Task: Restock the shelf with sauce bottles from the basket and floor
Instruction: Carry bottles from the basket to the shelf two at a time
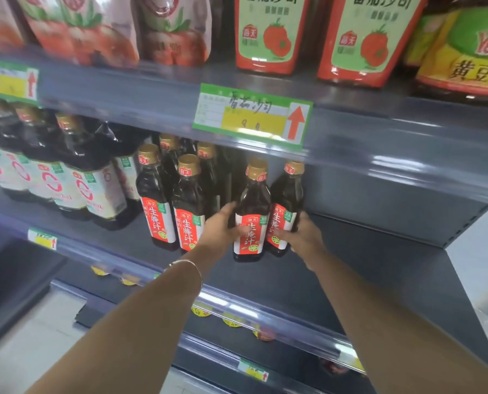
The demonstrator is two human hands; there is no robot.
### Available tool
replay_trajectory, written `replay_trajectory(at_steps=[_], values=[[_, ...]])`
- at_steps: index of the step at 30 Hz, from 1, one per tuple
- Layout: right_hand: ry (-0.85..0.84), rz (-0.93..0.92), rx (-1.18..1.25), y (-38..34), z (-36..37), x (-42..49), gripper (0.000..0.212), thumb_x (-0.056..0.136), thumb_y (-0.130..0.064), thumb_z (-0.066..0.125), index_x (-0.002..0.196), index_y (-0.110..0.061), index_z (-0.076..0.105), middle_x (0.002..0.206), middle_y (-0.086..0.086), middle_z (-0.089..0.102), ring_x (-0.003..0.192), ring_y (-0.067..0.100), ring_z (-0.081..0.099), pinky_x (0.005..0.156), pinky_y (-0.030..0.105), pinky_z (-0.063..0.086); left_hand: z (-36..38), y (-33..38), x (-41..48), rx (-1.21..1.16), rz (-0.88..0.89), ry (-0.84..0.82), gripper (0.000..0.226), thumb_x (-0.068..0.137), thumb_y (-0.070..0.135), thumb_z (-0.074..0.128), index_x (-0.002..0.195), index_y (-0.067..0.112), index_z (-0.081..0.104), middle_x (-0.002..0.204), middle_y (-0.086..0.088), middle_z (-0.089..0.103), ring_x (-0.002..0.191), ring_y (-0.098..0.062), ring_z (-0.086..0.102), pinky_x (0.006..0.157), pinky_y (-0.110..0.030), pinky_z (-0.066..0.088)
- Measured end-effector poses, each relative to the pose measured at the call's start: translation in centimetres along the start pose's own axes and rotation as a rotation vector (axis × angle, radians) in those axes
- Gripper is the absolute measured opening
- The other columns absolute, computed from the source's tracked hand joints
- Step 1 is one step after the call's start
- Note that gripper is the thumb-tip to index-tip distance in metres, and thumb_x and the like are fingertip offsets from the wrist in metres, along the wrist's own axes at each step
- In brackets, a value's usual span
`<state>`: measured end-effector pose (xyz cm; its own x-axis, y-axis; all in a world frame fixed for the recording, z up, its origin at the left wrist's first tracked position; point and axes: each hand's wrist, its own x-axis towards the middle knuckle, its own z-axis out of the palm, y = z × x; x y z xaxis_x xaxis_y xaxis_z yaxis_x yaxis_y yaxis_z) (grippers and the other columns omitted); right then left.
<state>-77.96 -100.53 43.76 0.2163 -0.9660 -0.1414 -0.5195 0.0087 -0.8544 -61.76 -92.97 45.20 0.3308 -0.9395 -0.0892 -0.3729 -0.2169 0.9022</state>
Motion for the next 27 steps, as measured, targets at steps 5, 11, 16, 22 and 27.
replay_trajectory(at_steps=[5,11,16,22,27], values=[[0.002,-0.037,-0.060,0.4,-0.4,0.6,0.049,0.078,-0.013,0.075,0.120,-0.006,0.050,0.120,0.011,0.064,0.110,0.028,0.062,0.095,0.043,0.051,0.6,-0.5,1.0,-0.032,0.027,0.014,0.052,0.090,0.010,0.059,0.138,0.013,0.038,0.122,-0.004,0.061,0.111,-0.022,0.060,0.096,-0.035,0.050],[0.024,-0.058,-0.086,1.1,-1.5,1.6,0.050,0.080,-0.011,0.074,0.122,-0.004,0.048,0.121,0.011,0.063,0.112,0.028,0.061,0.093,0.036,0.047,2.3,0.1,3.9,-0.045,0.073,0.079,0.056,0.093,0.009,0.053,0.144,0.015,0.032,0.126,-0.004,0.060,0.103,-0.013,0.056,0.089,-0.022,0.044],[0.008,-0.071,-0.085,1.8,-2.2,2.6,0.049,0.078,-0.013,0.075,0.119,-0.006,0.048,0.117,0.010,0.065,0.106,0.026,0.063,0.092,0.045,0.053,3.6,0.3,6.3,-0.113,0.095,0.103,0.056,0.093,0.008,0.051,0.144,0.019,0.032,0.124,-0.003,0.061,0.101,-0.011,0.055,0.087,-0.021,0.041],[-0.007,-0.084,-0.055,2.2,-2.4,3.3,0.048,0.080,-0.014,0.073,0.119,-0.006,0.047,0.118,0.008,0.064,0.107,0.024,0.062,0.093,0.044,0.053,4.0,0.2,8.1,-0.177,0.158,0.077,0.050,0.093,0.007,0.050,0.140,0.022,0.039,0.116,-0.002,0.062,0.099,-0.011,0.057,0.089,-0.022,0.046],[-0.018,-0.086,-0.054,2.4,-2.5,3.5,0.049,0.080,-0.016,0.074,0.121,-0.009,0.047,0.121,0.007,0.064,0.109,0.024,0.062,0.095,0.046,0.052,3.4,-0.3,8.8,-0.205,0.172,0.030,0.048,0.094,0.003,0.049,0.139,0.018,0.042,0.118,-0.004,0.063,0.102,-0.012,0.058,0.092,-0.023,0.045]])
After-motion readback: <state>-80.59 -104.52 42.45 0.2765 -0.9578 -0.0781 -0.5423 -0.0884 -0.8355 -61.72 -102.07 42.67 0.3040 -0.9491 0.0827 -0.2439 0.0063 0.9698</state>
